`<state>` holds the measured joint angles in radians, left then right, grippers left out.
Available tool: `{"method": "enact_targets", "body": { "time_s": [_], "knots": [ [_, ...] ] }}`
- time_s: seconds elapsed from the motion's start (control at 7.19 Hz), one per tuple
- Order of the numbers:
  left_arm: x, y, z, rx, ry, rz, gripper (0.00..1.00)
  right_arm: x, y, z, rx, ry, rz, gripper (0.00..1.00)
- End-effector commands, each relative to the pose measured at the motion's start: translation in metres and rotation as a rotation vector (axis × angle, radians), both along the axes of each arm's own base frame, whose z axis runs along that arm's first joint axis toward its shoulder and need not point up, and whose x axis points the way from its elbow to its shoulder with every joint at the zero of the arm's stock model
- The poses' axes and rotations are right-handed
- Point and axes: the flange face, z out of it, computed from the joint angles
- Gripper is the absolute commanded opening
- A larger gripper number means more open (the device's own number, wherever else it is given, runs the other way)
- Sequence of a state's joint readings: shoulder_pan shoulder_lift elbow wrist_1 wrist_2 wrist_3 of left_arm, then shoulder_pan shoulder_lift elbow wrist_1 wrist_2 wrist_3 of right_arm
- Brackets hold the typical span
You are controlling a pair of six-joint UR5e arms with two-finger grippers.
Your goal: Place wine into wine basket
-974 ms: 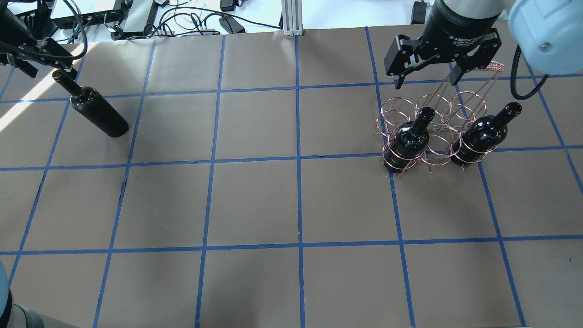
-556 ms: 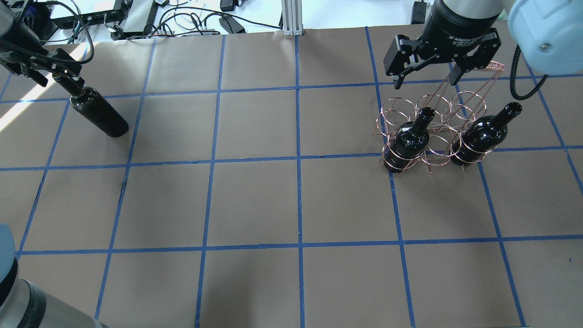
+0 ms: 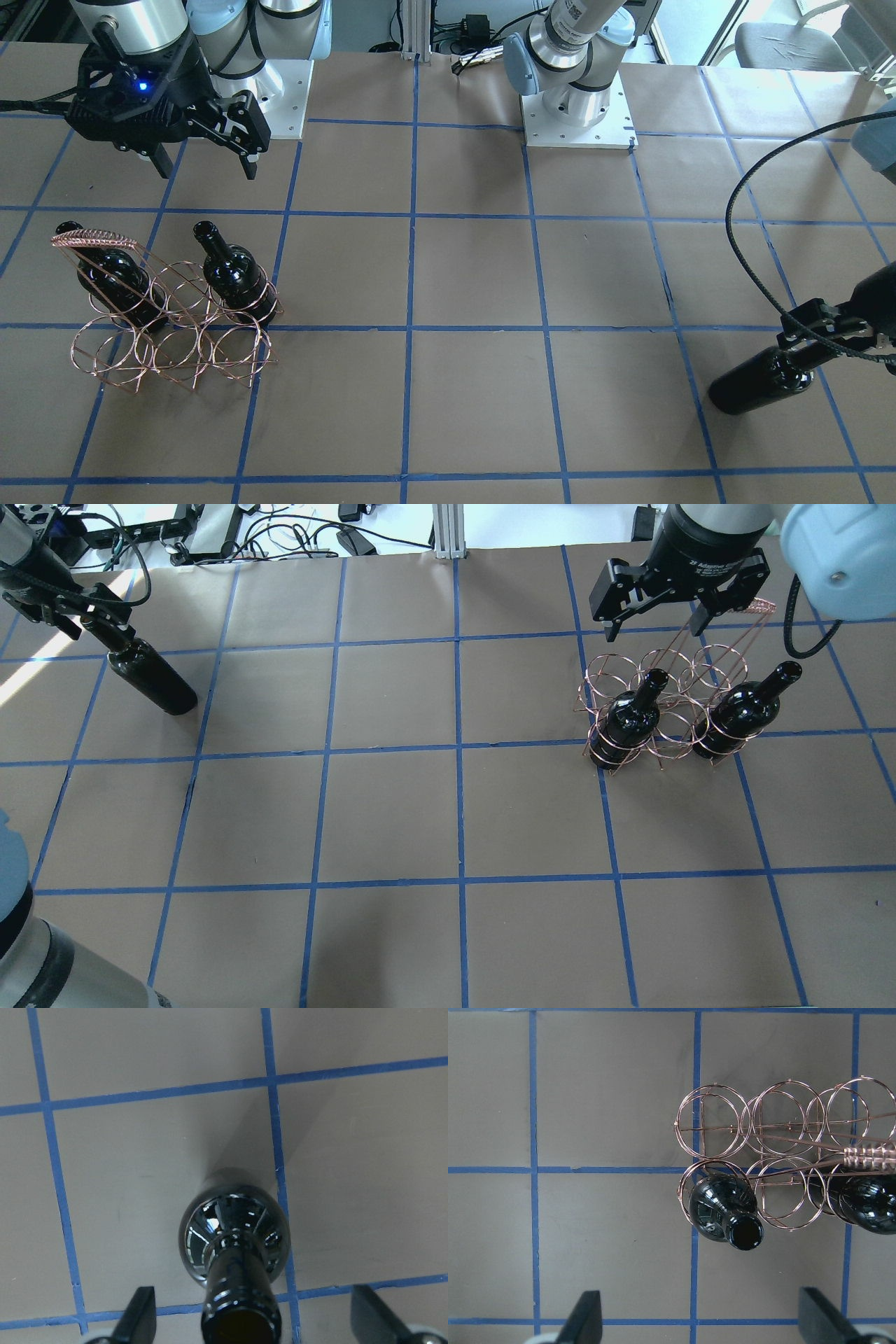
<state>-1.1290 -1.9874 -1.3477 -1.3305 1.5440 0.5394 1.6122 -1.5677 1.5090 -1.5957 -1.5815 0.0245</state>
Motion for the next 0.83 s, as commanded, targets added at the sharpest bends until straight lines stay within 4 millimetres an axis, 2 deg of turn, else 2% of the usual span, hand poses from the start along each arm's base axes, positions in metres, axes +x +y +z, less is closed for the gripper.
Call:
{"method": "enact_targets", "body": {
  "time_s": [0.0, 0.28, 0.42, 0.56, 0.7],
  "knots": [
    [0.0014, -0.0031, -0.0049, -0.011, -0.004, -0.004, 0.89, 0.0, 0.0, 0.0005, -0.001, 0.0, 0.0, 1.0],
    [0.0014, -0.002, -0.0055, -0.006, -0.008, -0.013, 0.58, -0.0007, -0.0003, -0.0001, -0.001, 0.0, -0.002, 1.0],
    [0.0022, -0.0034, -0.0055, -0.017, -0.021, -0.114, 0.08, -0.0007, -0.0004, 0.0006, -0.002, 0.0, -0.002, 1.0],
    [0.0026, -0.0043, -0.0044, -0.027, -0.027, -0.126, 0.0, 0.0, -0.0001, -0.0001, -0.001, 0.0, 0.0, 1.0],
    [0.0024, -0.0041, -0.0034, -0.029, -0.027, -0.123, 0.0, 0.0, 0.0001, -0.0003, 0.001, 0.0, 0.0, 1.0]
  ]
}}
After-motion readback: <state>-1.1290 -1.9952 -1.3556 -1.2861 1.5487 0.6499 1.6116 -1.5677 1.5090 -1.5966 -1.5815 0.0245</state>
